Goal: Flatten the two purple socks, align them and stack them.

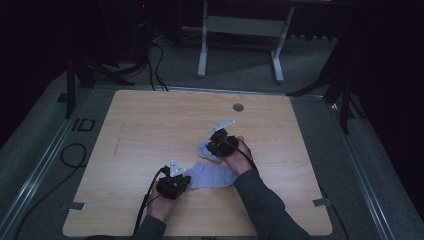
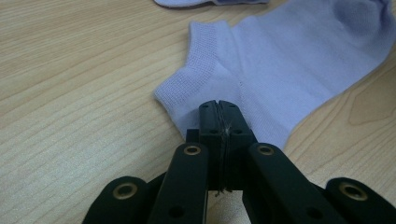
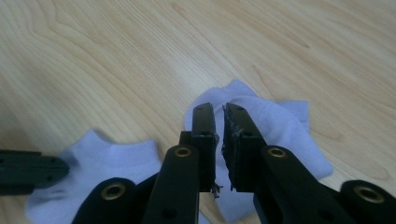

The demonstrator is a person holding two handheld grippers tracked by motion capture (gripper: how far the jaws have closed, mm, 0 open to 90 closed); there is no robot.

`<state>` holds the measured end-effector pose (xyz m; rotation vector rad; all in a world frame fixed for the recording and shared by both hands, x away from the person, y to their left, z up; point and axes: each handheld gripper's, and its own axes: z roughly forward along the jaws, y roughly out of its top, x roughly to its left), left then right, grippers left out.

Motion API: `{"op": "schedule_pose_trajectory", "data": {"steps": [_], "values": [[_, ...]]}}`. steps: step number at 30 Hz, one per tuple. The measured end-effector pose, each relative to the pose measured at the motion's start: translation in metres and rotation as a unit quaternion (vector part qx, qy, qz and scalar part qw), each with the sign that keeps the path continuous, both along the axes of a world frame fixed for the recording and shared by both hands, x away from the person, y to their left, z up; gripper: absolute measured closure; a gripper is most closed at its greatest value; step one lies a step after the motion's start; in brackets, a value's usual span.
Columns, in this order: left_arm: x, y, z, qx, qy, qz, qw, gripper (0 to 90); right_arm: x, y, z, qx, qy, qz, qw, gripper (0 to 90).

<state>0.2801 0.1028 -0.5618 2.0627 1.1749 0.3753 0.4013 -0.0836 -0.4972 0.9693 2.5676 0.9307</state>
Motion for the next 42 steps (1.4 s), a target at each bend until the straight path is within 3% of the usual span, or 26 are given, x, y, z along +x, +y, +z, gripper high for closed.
{"op": "schedule_pose_trajectory", "data": {"steps": [8, 18, 24, 30, 42], "values": [[0.000, 0.000, 0.000, 0.000, 0.000, -0.001, 1.0000, 89.0, 0.014, 0.020, -0.011, -0.011, 0.017, -0.006, 0.9998, 74.4], [0.000, 0.000, 0.000, -0.001, 0.000, -0.002, 1.0000, 88.9, 0.032, 0.032, -0.033, -0.021, 0.068, -0.037, 0.9968, 64.6], [0.000, 0.000, 0.000, 0.000, -0.001, -0.002, 1.0000, 88.8, 0.038, 0.034, -0.040, -0.031, 0.078, -0.048, 0.9953, 75.3], [0.001, 0.000, 0.000, -0.001, -0.001, -0.002, 1.0000, 88.8, 0.039, 0.036, -0.038, -0.042, 0.079, -0.040, 0.9951, 87.7], [0.001, 0.000, 0.000, -0.001, -0.001, -0.002, 1.0000, 88.8, 0.033, 0.033, -0.025, -0.041, 0.063, -0.022, 0.9969, 89.2]]}}
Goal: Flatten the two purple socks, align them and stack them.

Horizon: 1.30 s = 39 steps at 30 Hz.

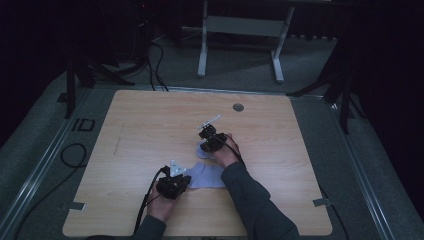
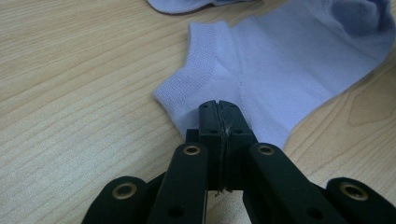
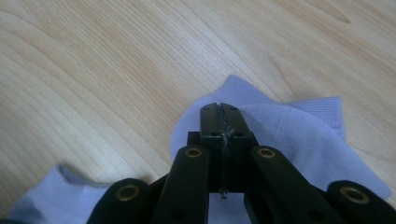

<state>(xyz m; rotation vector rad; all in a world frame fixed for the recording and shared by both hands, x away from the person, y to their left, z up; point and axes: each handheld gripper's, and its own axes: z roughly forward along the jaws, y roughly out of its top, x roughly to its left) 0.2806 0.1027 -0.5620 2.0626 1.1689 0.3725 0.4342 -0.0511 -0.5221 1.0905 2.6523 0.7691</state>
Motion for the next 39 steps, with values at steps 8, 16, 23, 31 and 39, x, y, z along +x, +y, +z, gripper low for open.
{"op": "schedule_pose_trajectory", "data": {"steps": [8, 16, 23, 31, 39], "values": [[0.000, 0.000, 0.000, -0.001, 0.000, 0.000, 1.0000, 88.8, -0.003, -0.007, 0.008, 0.014, 0.000, 0.003, 0.9999, 89.1], [0.000, 0.000, 0.000, -0.001, 0.000, 0.000, 1.0000, 88.9, -0.004, -0.019, 0.020, 0.018, -0.013, 0.002, 0.9998, 89.2], [0.000, 0.000, 0.000, -0.001, 0.000, 0.000, 1.0000, 88.8, -0.005, -0.030, 0.026, 0.027, -0.015, -0.002, 0.9995, 89.2], [0.000, 0.000, 0.000, -0.001, 0.000, 0.000, 1.0000, 88.9, -0.006, -0.043, 0.030, 0.032, -0.016, -0.010, 0.9993, 89.2], [0.000, 0.000, 0.000, -0.002, 0.000, 0.000, 1.0000, 88.9, -0.007, -0.060, 0.029, 0.040, -0.015, -0.018, 0.9989, 89.2]]}}
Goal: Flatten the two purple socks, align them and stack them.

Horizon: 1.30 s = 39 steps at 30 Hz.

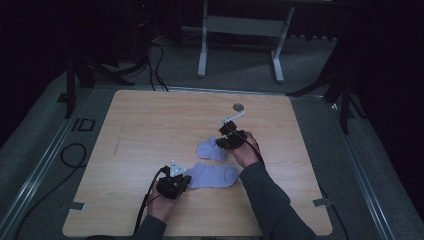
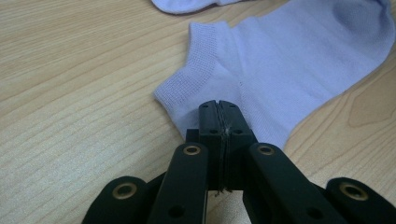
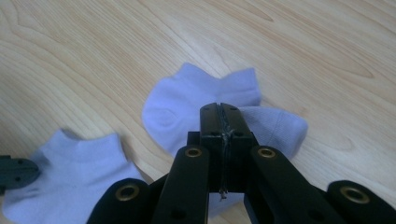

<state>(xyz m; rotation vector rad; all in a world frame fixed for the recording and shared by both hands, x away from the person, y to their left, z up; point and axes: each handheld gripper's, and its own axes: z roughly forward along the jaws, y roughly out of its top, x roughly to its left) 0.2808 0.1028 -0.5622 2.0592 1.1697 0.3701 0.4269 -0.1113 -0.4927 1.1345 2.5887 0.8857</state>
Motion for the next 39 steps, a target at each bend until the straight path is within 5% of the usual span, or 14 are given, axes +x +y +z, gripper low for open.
{"op": "schedule_pose_trajectory", "data": {"steps": [24, 39], "values": [[0.000, 0.000, 0.000, -0.001, -0.001, 0.000, 1.0000, 88.9, -0.007, -0.052, -0.014, -0.007, 0.012, -0.036, 0.9992, 89.1], [0.000, 0.000, 0.000, -0.001, -0.001, 0.001, 1.0000, 88.9, -0.025, -0.080, -0.013, -0.011, 0.007, -0.052, 0.9986, 87.8]]}}
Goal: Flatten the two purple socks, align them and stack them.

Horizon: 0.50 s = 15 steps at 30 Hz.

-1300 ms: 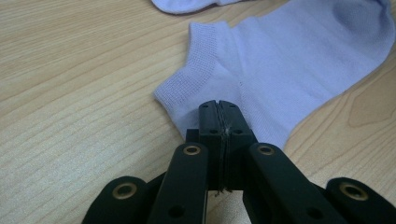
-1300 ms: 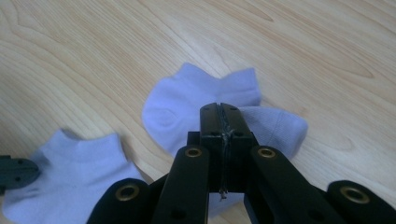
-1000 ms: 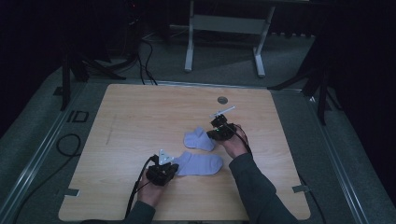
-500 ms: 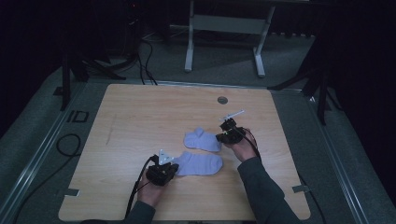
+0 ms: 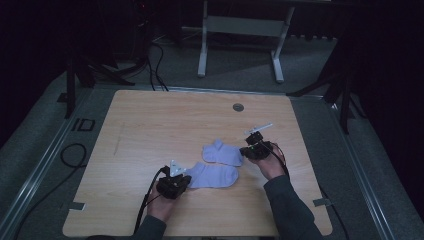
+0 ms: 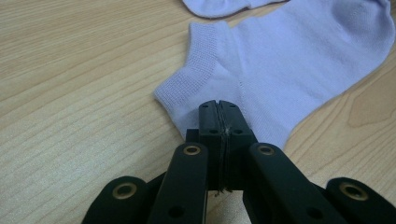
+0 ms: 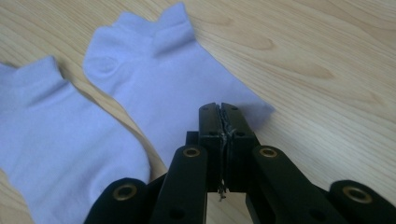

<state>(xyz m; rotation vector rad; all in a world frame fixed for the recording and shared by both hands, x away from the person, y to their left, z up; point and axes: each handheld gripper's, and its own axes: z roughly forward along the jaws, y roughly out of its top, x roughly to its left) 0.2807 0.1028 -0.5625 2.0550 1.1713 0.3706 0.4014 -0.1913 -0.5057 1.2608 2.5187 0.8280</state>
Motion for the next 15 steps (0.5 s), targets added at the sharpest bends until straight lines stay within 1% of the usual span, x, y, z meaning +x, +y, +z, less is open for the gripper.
{"op": "schedule_pose_trajectory", "data": {"steps": [3, 8, 11, 12, 15], "values": [[0.000, 0.000, 0.000, 0.000, 0.000, 0.000, 1.0000, 88.9, -0.004, -0.005, 0.001, -0.010, -0.005, -0.003, 0.9999, 87.6], [0.000, 0.000, 0.000, -0.001, 0.001, 0.000, 1.0000, 88.8, -0.008, -0.015, -0.002, -0.016, 0.002, -0.010, 0.9998, 87.6], [0.000, 0.000, 0.000, -0.001, 0.001, 0.000, 1.0000, 88.9, -0.011, -0.020, -0.005, -0.021, 0.006, -0.017, 0.9996, 85.4], [0.000, 0.000, 0.000, -0.001, 0.001, 0.000, 1.0000, 88.9, -0.013, -0.021, -0.005, -0.023, 0.004, -0.018, 0.9995, 84.8], [0.000, 0.000, 0.000, -0.001, 0.001, 0.000, 1.0000, 88.9, -0.018, -0.023, -0.001, -0.019, -0.005, -0.019, 0.9996, 82.8]]}}
